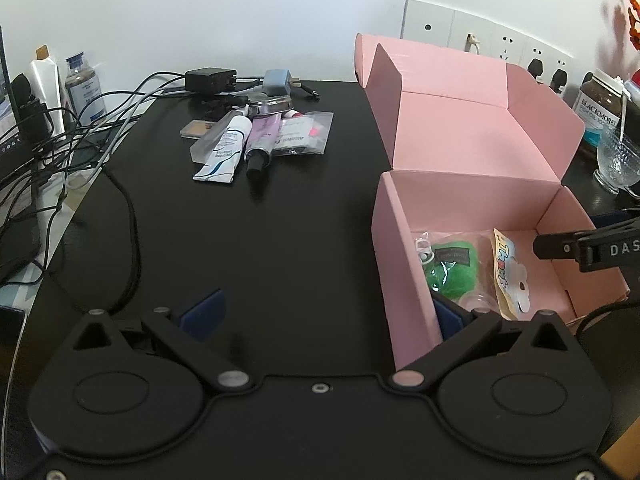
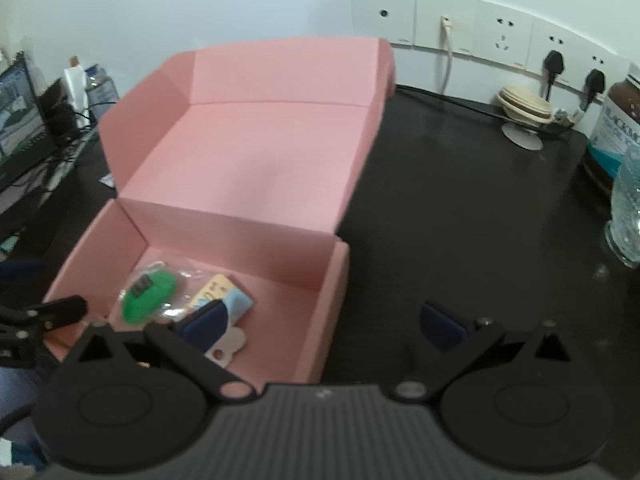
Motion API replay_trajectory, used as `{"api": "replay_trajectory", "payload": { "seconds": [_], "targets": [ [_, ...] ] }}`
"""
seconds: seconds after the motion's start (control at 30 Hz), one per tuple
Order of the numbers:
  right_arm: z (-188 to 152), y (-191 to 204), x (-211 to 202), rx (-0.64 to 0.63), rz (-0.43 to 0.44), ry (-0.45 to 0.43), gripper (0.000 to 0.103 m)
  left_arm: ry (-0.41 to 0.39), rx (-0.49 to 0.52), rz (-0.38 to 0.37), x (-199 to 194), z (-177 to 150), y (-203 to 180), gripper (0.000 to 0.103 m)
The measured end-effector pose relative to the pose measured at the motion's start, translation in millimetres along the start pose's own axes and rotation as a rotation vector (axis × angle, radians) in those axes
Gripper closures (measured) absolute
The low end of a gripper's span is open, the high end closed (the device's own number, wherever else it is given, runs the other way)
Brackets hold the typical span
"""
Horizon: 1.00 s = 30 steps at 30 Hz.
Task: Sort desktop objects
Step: 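Withdraw the open left tool up from the pink box, then move the right tool toward the pink tube in the cosmetics pile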
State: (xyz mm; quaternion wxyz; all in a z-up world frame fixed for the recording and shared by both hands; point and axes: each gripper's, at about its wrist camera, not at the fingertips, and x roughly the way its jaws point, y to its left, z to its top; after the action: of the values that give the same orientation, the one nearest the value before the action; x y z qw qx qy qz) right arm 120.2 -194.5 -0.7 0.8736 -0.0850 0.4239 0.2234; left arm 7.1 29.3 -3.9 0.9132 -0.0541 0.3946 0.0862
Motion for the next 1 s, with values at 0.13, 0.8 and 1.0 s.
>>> {"api": "replay_trajectory", "payload": {
  "seconds": [0.13, 0.8, 1.0],
  "targets": [
    [-2, -8, 1, 0.035, -0.046, 0.012, 0.001, -0.006, 0.008, 0.002, 2, 3, -1, 0.0],
    [-9, -58, -1, 0.159, -0.163, 0.019, 0.001, -0.013, 0.09, -0.005, 17, 12, -37, 0.0],
    [-9, -73, -1, 0.175, -0.172, 0.013, 0.001, -0.012, 0.102, -0.012, 23, 18, -52, 0.0]
  ]
}}
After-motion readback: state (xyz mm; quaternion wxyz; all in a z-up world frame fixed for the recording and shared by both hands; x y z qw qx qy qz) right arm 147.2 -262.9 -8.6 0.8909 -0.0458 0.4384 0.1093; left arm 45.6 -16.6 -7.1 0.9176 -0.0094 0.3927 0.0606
